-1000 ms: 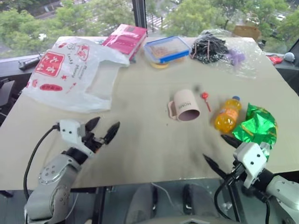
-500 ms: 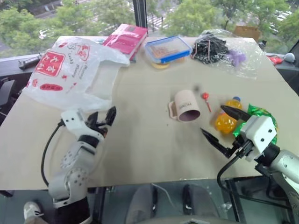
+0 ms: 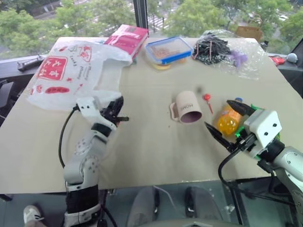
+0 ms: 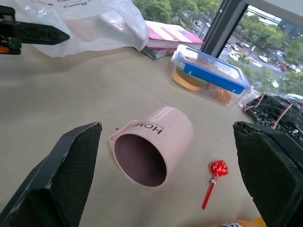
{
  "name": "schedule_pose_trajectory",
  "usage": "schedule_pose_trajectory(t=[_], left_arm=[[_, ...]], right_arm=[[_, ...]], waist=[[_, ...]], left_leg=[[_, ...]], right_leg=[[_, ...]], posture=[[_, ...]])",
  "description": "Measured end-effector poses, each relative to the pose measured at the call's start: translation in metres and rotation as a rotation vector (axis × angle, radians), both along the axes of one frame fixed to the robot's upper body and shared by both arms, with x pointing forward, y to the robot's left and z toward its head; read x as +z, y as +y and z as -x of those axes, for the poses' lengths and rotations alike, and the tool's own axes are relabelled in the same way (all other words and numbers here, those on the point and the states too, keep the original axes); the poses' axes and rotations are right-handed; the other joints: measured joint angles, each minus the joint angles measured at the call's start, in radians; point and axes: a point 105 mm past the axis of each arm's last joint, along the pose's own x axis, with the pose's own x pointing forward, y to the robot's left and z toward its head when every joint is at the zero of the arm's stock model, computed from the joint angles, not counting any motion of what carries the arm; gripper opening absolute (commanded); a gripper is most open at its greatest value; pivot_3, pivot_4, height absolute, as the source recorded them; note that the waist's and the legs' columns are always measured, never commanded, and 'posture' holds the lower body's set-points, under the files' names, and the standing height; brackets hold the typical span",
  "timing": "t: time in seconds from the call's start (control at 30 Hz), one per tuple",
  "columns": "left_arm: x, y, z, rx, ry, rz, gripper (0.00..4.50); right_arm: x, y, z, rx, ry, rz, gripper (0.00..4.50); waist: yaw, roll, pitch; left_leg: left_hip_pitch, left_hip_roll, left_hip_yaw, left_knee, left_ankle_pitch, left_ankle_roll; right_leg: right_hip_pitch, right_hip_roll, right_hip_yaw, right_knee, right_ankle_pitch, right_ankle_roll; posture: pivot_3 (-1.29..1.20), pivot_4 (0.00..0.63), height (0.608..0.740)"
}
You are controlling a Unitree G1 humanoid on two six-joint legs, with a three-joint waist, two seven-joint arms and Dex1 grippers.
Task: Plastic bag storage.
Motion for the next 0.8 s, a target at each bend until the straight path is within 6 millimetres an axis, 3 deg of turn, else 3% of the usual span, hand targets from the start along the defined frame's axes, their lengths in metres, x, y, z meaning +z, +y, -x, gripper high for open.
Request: schedule_pose_trajectory(t=[0.17,0.33,0.47,0.8], left_arm=[[-0.001,-0.006,0.005,-0.112,-0.016,-0.076,0.11],[-0.024,-0.028,0.045,-0.428,0.054,-0.198,0.11],[-0.029,-0.032,0.069,-0.598,0.099,-0.221,0.11],[-0.041,-0.006,0.107,-0.694,0.172,-0.283,0.11]], right_arm=[[-0.001,0.0,0.0,-0.005,0.001,0.002,4.5],[-0.002,0.0,-0.001,-0.01,0.004,0.003,4.5],[-0.004,-0.001,0.0,-0.014,0.014,0.005,4.5],[-0.01,0.001,0.001,-0.009,0.035,-0.004,4.5]], waist=[[0.0,0.0,0.0],[-0.003,0.001,0.001],[0.0,0.002,0.001],[-0.002,0.003,0.002]], left_leg=[[0.0,0.0,0.0,0.0,0.0,0.0],[0.0,0.001,0.001,0.0,0.0,0.0],[0.0,0.002,0.0,0.0,0.0,0.0],[-0.002,0.002,0.002,-0.001,0.0,0.0]], right_leg=[[0.0,0.0,0.0,0.0,0.0,0.0],[-0.001,0.0,0.0,0.0,0.0,0.0],[-0.002,-0.001,0.0,0.0,0.0,0.0],[-0.005,-0.002,0.0,0.0,-0.001,0.0]], posture=[[0.0,0.15,0.74],[0.0,0.15,0.74],[0.0,0.15,0.74],[0.0,0.15,0.74]])
